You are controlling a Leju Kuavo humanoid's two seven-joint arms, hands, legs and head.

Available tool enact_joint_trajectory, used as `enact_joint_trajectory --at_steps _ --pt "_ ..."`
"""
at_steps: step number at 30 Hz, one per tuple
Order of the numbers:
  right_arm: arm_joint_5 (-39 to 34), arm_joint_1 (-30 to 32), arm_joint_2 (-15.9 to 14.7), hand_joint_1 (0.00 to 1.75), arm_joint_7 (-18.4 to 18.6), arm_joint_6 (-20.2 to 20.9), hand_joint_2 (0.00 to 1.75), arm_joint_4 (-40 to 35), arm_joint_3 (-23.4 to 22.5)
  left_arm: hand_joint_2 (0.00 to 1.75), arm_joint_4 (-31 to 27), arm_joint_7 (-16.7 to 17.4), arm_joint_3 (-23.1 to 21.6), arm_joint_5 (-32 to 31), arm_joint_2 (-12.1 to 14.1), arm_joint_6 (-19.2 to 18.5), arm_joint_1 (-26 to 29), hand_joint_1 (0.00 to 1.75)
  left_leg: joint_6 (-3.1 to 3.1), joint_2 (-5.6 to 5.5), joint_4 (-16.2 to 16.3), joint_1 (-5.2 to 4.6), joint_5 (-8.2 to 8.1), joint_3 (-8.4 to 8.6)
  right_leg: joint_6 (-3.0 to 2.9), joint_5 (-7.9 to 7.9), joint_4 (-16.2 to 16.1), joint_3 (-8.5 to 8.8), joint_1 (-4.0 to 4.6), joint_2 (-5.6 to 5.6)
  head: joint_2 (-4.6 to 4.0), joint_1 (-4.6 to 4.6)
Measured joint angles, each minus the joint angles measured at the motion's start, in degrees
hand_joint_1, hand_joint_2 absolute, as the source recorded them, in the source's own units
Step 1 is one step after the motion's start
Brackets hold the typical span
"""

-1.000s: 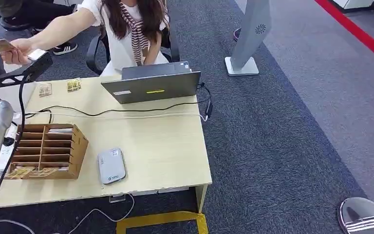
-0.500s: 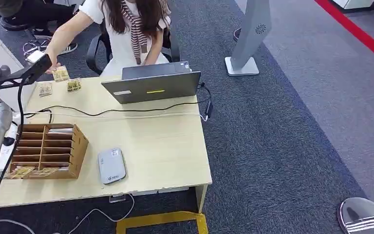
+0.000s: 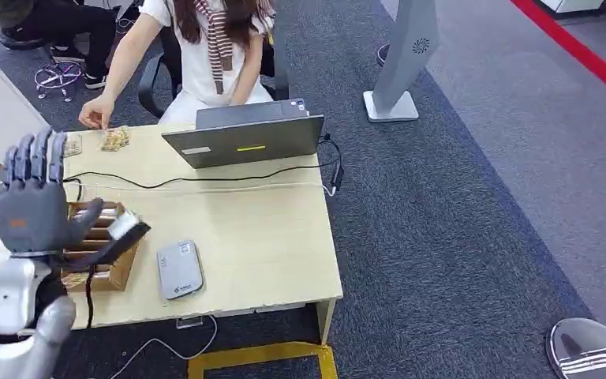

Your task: Pass the card to the sensor for recognition and then transmit it.

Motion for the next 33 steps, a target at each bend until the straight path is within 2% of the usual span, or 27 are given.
enact_joint_trajectory --at_steps 3,8,10,16,25,33 --pt "-0.61 0.59 -0.09 0.0 -1.97 0.2 1.75 -0.15 -0.96 1.75 -5.77 -0.96 0.15 -1.33 1.49 2.86 10.26 0.0 0.03 0.01 0.0 0.01 -0.06 -0.01 -0.05 -0.08 -0.02 -0.06 0.01 0.0 0.0 0.0" --pt "-0.54 0.64 -0.22 0.0 -2.25 0.37 1.75 -0.2 -1.59 1.75 -7.03 -2.34 2.12 -1.97 4.02 3.08 16.66 0.0 0.03 -0.09 0.0 0.04 -0.05 -0.04 -0.03 -0.12 -0.01 -0.05 0.03 -0.13 0.0 0.0" --pt "-0.41 0.65 -0.28 0.0 -2.36 0.46 1.75 -0.22 -1.64 1.75 -6.52 -2.97 3.04 -2.4 4.83 3.25 17.4 0.0 0.01 -0.09 0.0 0.05 -0.03 -0.03 -0.04 -0.11 0.0 -0.03 0.05 -0.13 0.0 0.02" --pt "0.29 0.64 -0.46 0.0 -2.64 0.94 1.75 -0.22 -1.66 1.75 1.5 -4.52 6.78 -2.95 6.05 7.8 17.22 0.0 -0.01 -0.09 0.0 0.06 0.01 0.01 -0.08 -0.07 0.02 0.0 0.06 -0.13 0.0 0.0" --pt "0.5 0.64 -0.61 0.0 -2.77 1.01 1.75 -0.22 -1.66 1.75 8.44 -3.71 9.53 -4.76 6.27 8.73 16.8 0.0 -0.01 -0.09 0.0 0.05 0.0 -0.01 -0.08 -0.07 0.02 -0.01 0.06 -0.13 0.0 0.02" --pt "0.75 0.64 -0.68 0.0 -2.86 1.03 1.75 -0.22 -1.66 1.75 11.96 -3.17 10.82 -4.94 6.25 9.61 16.69 0.0 -0.01 -0.09 0.0 0.05 0.0 0.0 -0.08 -0.07 0.02 -0.01 0.06 -0.13 0.0 0.0"
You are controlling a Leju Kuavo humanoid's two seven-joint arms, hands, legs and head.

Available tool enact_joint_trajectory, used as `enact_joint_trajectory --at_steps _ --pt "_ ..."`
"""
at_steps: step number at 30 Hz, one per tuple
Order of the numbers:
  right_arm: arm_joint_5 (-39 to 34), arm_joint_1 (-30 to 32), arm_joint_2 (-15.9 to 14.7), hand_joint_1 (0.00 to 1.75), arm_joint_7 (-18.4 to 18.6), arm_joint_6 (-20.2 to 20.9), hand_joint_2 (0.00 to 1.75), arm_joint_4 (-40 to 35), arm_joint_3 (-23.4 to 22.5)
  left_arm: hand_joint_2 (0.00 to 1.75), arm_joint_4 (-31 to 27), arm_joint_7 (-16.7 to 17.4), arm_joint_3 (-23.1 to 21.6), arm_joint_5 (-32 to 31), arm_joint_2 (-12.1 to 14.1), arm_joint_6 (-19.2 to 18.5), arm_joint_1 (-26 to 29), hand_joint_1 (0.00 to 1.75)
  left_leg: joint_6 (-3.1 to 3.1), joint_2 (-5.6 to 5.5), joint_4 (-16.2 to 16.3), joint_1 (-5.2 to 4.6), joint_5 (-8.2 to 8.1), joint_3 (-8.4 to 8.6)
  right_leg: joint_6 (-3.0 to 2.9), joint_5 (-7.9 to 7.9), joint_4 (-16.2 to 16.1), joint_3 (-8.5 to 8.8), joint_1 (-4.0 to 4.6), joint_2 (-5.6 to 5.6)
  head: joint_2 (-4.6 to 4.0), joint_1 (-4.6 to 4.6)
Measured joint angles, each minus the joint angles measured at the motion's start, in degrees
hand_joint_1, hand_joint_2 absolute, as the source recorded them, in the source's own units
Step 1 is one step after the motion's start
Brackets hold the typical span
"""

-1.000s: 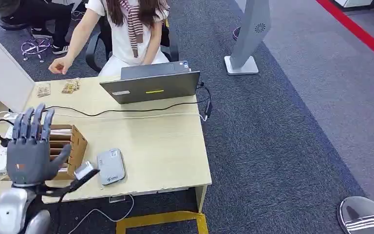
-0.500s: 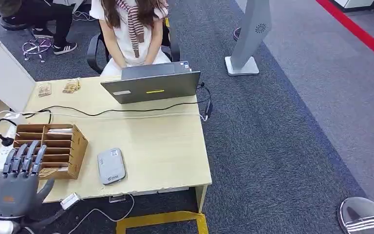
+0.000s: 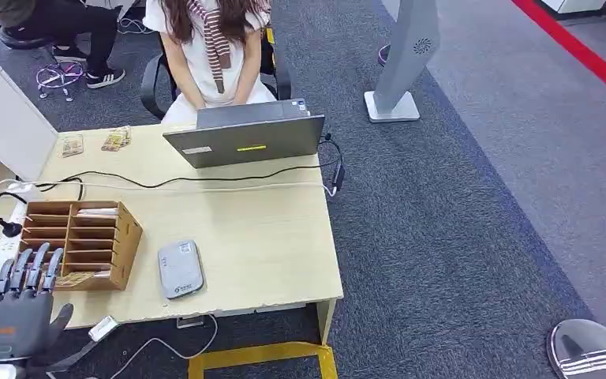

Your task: Pass the card to the sensor for recognition and then transmit it.

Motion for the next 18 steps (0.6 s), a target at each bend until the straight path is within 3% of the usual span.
enact_joint_trajectory --at_steps 18 --pt "0.92 0.01 -0.17 0.0 -0.07 0.11 1.75 0.0 0.0 1.75 6.08 0.98 3.59 0.15 0.0 0.9 -2.05 0.0 0.0 -0.01 0.0 0.0 0.0 0.0 0.0 0.0 0.0 0.0 0.0 -0.02 0.0 0.0"
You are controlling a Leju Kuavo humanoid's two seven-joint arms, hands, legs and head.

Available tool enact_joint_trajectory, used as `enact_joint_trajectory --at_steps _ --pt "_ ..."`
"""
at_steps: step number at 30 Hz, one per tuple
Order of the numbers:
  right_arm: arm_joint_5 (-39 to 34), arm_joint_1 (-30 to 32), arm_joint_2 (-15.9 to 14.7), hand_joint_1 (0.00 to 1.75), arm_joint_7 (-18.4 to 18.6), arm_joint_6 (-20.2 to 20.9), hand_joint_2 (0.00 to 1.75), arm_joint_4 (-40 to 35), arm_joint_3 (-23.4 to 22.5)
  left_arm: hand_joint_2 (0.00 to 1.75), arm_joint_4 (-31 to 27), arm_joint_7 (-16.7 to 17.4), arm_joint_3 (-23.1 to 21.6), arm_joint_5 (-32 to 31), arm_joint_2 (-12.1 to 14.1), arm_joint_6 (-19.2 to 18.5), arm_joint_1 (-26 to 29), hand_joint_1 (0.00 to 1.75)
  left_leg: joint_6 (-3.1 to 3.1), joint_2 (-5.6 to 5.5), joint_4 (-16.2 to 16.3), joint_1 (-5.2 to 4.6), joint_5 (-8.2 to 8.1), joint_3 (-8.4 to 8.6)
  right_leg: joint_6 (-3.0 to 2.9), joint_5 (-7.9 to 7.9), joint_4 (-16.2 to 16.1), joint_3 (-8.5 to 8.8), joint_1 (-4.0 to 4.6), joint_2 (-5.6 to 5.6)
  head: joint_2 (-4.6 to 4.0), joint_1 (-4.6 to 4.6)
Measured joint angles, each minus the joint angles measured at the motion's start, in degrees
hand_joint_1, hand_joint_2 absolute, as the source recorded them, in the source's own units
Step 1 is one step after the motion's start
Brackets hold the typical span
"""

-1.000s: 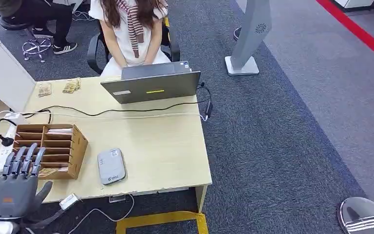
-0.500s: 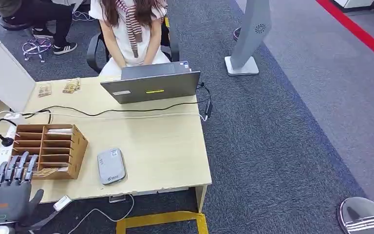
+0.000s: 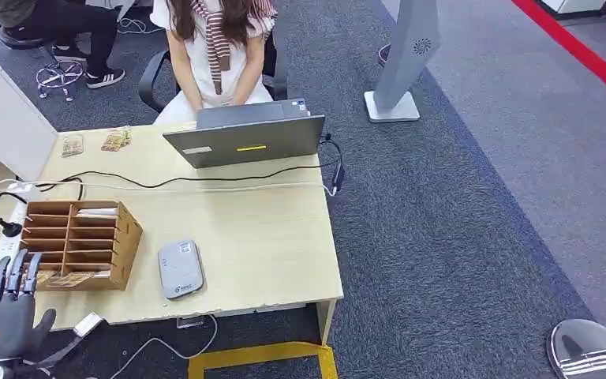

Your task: Pass the card to the sensor for recognition and then transmit it.

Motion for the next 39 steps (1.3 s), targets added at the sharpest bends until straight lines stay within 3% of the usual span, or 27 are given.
enact_joint_trajectory --at_steps 39 --pt "1.55 -0.16 -0.04 0.0 0.28 0.61 1.75 0.0 0.0 1.75 0.59 0.24 0.26 -1.68 -2.54 -4.74 -4.56 0.0 0.0 0.0 0.01 0.0 0.0 0.01 0.0 0.01 0.0 -0.01 0.0 0.01 0.0 0.0"
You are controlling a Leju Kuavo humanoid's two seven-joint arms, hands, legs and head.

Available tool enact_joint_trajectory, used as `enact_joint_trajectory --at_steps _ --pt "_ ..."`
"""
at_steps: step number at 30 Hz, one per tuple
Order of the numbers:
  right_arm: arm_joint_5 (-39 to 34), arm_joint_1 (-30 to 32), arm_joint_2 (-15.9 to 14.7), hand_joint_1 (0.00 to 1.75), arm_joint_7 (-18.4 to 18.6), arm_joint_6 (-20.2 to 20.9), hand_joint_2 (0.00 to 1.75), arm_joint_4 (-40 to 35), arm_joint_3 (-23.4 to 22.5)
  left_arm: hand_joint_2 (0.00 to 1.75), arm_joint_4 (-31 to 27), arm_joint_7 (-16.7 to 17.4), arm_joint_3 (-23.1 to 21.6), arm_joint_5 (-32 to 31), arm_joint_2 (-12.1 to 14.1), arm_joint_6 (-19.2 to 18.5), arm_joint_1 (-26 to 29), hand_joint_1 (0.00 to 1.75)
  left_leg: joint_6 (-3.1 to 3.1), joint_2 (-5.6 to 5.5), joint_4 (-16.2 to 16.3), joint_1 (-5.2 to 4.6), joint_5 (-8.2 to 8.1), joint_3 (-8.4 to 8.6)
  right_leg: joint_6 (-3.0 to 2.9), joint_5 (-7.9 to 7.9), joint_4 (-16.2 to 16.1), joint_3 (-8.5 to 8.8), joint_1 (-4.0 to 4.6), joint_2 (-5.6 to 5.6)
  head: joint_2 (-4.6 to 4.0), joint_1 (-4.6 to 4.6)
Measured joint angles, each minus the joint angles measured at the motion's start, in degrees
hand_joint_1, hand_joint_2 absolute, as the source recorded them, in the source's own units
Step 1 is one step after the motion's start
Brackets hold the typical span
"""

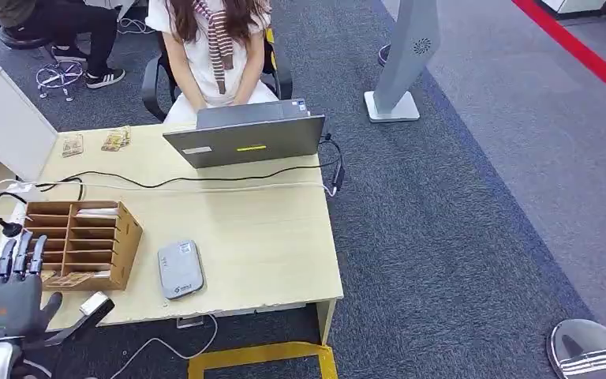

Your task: Pass the card to the sensor for recognition and then transmit it.

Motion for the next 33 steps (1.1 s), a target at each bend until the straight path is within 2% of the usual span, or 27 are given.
enact_joint_trajectory --at_steps 10,33 --pt "0.28 -0.09 0.0 0.0 0.07 0.24 1.75 0.0 0.0 1.75 0.09 0.22 -0.48 -0.61 -0.87 -0.7 -0.06 0.0 0.0 0.0 0.0 0.0 0.0 0.0 0.0 0.0 0.0 0.0 0.0 0.0 0.0 0.0" --pt "0.35 -0.1 0.0 0.0 0.17 0.35 1.75 0.0 0.0 1.75 1.88 1.07 -1.99 -0.98 -1.07 -2.88 -0.81 0.0 0.0 0.0 0.0 0.0 0.0 0.0 0.0 0.0 0.0 0.0 0.0 0.01 0.0 0.0"
